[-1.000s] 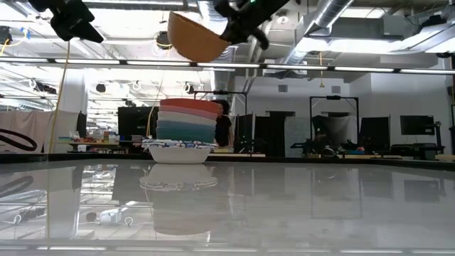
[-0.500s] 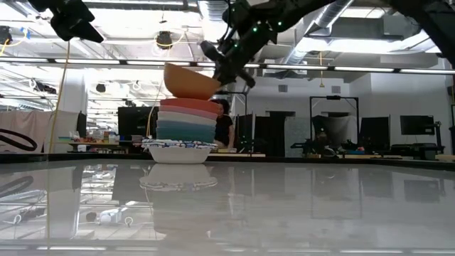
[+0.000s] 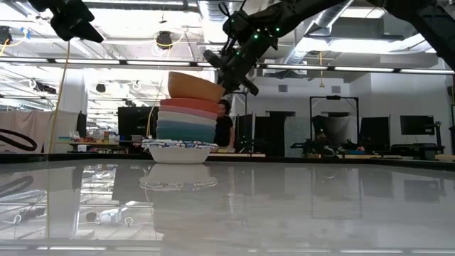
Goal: Nest bowls inside each other
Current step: Stack the yellow bin on the orange bin, then return to Home Position
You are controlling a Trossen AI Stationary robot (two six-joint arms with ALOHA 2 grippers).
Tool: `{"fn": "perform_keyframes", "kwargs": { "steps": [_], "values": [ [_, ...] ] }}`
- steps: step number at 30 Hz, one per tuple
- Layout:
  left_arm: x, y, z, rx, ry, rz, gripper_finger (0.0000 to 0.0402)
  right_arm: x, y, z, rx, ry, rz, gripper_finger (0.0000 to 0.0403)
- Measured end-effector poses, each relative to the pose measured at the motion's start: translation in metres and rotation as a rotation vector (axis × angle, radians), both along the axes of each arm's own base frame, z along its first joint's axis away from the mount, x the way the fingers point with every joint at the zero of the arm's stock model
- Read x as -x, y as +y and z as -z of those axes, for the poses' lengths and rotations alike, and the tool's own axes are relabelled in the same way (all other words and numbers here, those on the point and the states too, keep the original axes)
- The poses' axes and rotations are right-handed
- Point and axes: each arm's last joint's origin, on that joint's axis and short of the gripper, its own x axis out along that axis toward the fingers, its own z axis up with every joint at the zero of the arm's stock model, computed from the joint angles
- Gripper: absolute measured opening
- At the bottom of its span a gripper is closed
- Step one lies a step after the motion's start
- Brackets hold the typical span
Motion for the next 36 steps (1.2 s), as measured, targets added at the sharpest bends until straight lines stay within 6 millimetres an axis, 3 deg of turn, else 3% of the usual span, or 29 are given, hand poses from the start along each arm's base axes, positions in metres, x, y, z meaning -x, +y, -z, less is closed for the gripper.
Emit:
{"fn": "perform_keyframes", "kwargs": {
  "steps": [8,28,36],
  "values": [
    [0.000,0.000,0.000,0.000,0.000,0.000,0.0270,0.000,-0.002,0.007,-0.033,0.026,-0.026,0.0016],
    [0.000,0.000,0.000,0.000,0.000,0.000,0.0270,-0.003,-0.002,0.004,0.013,-0.001,-0.067,0.0147],
    [0.000,0.000,0.000,0.000,0.000,0.000,0.0270,-0.010,-0.005,-0.010,0.132,-0.121,-0.096,0.0163]
  ]
}}
